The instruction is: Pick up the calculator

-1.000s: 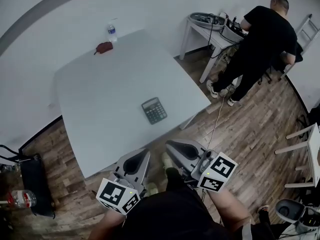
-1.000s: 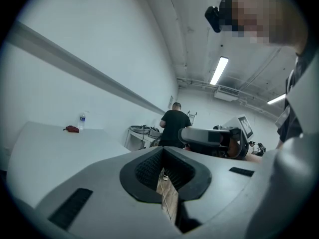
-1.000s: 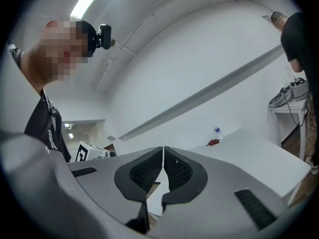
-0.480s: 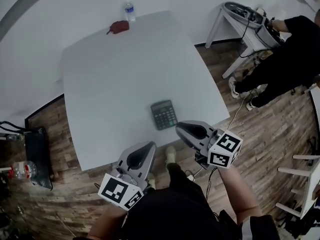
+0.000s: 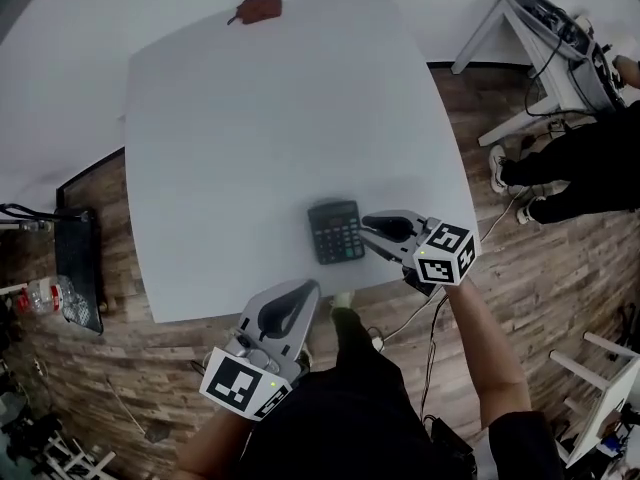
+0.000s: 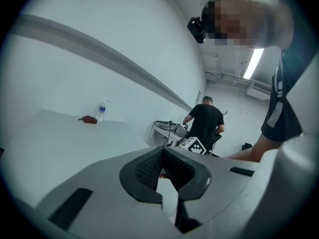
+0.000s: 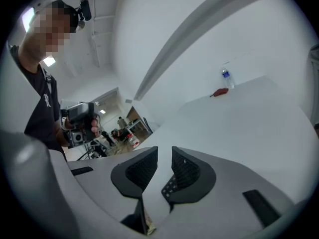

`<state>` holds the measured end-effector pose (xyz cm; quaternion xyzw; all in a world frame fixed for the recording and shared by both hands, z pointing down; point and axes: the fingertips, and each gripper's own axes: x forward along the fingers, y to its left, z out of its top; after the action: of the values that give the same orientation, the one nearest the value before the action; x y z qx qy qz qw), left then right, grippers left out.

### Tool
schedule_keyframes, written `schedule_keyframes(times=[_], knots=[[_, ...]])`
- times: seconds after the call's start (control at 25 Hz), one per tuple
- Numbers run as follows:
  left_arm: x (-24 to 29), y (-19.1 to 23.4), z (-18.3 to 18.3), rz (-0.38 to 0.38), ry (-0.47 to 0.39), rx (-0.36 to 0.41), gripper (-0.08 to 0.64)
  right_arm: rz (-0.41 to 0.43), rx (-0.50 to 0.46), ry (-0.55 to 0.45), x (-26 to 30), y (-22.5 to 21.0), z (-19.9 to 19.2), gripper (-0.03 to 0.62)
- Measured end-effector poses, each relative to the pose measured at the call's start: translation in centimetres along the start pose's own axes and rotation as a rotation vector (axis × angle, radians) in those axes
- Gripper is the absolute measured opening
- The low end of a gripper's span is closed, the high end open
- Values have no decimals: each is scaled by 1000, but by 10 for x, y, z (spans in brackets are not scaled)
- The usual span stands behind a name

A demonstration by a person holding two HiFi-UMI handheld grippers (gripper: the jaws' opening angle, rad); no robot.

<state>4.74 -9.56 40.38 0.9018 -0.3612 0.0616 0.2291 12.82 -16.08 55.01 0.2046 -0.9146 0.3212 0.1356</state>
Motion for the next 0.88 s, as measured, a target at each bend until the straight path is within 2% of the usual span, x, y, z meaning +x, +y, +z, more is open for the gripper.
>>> schedule_keyframes(times=[0.16, 0.36, 0.6, 0.88], knots=[[13, 12, -4, 35, 22, -30, 6, 19, 42, 108, 21, -52, -21, 84], [16, 24, -15, 77, 49, -60, 6, 64, 51, 256, 49, -87, -49, 112], [19, 36, -19, 116, 61, -75, 6, 119, 65, 362, 66, -105, -73, 118], [32, 41, -24, 126, 52, -106, 6, 195, 23, 438, 84, -102, -89, 117]])
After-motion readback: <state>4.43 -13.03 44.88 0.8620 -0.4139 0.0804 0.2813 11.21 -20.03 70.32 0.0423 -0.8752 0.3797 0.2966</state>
